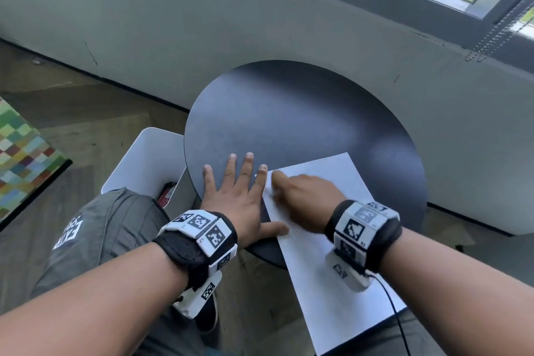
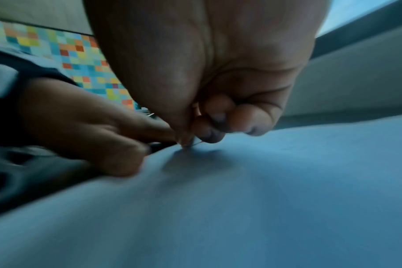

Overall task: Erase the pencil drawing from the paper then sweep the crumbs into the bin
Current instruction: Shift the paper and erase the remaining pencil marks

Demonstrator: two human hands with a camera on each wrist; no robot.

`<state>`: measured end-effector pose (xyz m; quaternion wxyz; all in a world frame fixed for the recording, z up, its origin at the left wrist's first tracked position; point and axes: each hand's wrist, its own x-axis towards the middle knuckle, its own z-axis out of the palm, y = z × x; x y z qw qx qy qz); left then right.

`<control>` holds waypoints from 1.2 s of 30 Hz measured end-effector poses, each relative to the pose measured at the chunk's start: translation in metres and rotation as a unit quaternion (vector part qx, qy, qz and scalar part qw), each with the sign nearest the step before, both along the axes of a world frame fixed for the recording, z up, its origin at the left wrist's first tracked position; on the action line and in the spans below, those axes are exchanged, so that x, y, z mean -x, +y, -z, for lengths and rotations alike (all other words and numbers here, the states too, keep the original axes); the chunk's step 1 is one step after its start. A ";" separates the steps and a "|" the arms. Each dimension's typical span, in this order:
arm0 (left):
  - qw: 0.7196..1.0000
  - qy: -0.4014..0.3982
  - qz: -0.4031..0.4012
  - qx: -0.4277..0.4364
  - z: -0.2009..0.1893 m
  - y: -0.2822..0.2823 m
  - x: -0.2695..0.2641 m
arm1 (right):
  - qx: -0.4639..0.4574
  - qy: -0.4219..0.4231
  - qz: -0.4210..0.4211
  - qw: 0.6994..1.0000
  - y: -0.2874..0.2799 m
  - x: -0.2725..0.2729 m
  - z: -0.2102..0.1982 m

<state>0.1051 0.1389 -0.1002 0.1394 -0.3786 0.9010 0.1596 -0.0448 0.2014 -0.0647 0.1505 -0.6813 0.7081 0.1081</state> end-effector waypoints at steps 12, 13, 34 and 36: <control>1.000 -0.010 0.000 0.002 0.000 -0.001 0.000 | -0.006 -0.024 0.024 0.999 -0.002 0.013 -0.004; 1.000 -0.013 0.000 0.000 0.000 -0.001 0.001 | 0.005 -0.014 0.077 0.997 -0.007 0.028 -0.004; 1.000 -0.025 0.006 -0.010 -0.004 -0.002 0.001 | -0.027 -0.020 -0.004 0.999 0.012 0.023 -0.006; 1.000 -0.030 0.005 -0.009 -0.005 -0.001 0.001 | -0.012 0.015 0.086 0.996 -0.001 0.053 -0.007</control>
